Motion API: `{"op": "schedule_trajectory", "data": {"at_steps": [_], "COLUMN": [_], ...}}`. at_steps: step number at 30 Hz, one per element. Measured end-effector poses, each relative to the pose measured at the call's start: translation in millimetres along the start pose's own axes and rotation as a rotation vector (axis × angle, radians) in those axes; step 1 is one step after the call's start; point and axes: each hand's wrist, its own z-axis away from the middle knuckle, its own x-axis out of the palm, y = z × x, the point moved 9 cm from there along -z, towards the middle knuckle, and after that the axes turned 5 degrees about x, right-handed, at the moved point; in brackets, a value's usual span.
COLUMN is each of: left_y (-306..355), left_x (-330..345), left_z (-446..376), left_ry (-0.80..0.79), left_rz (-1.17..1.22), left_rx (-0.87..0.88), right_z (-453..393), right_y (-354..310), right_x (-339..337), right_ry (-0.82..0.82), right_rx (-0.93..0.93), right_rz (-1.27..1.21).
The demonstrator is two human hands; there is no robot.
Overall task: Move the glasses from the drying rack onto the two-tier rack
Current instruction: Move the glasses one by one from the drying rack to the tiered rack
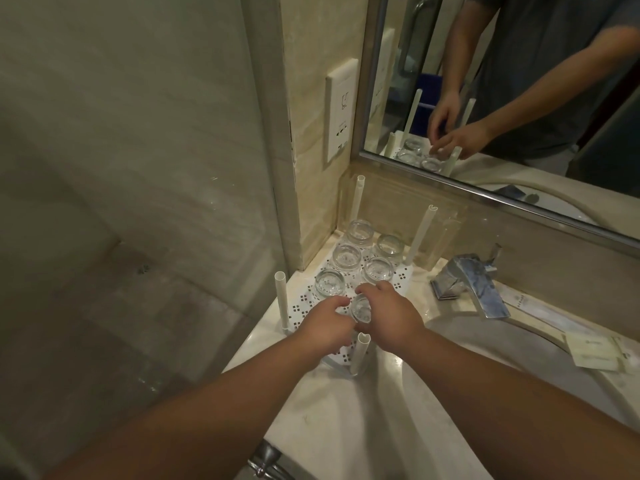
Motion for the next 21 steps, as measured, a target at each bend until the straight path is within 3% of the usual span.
{"op": "schedule_trajectory", "data": {"at_steps": [8,16,21], "left_y": [9,19,33], "left_x": [-5,2,10], "left_z": [4,14,19], "left_ry": [0.035,0.047,-0.080], "left_rz": [0.177,0.359,0.335], "left_rx": [-0.033,-0.156,-0.233], "right_z": [14,34,50], "right_y": [0,-17,-37], "right_x": [-53,-140,-171], "right_ry": [0.090,0.282,0.368], "right_rx": [0.000,-0.072,-0.150], "right_rz": [-0.070,-0.107,-0.089]}}
